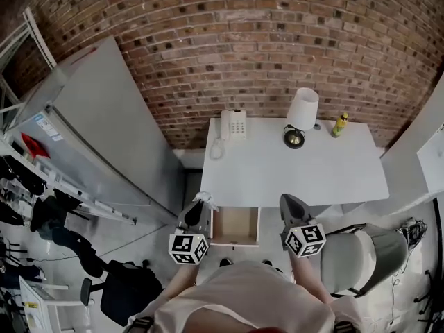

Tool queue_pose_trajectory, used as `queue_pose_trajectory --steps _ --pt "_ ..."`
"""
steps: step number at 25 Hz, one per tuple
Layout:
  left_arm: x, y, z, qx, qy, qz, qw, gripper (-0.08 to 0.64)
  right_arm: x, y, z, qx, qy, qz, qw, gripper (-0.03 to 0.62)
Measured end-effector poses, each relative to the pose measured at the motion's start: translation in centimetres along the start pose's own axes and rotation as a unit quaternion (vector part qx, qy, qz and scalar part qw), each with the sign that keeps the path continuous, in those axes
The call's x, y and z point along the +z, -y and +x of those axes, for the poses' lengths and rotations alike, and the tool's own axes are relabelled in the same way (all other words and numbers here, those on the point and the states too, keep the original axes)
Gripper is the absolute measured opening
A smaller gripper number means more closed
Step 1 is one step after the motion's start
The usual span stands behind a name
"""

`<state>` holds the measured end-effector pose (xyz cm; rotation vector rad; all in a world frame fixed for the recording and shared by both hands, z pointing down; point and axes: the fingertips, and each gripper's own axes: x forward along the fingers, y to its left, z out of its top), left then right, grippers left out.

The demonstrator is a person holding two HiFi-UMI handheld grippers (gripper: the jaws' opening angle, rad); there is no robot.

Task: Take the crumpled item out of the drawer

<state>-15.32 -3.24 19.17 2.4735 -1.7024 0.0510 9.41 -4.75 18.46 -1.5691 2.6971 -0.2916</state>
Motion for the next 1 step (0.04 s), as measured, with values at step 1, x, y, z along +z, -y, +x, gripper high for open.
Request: queue_pose_trajectory --steps 1 --pt "0.05 0.04 -0.28 0.002 0.001 -0.002 1.0 0.021 0.16 -0.13 -0.13 0.001 0.001 -0.001 1.0 -0.012"
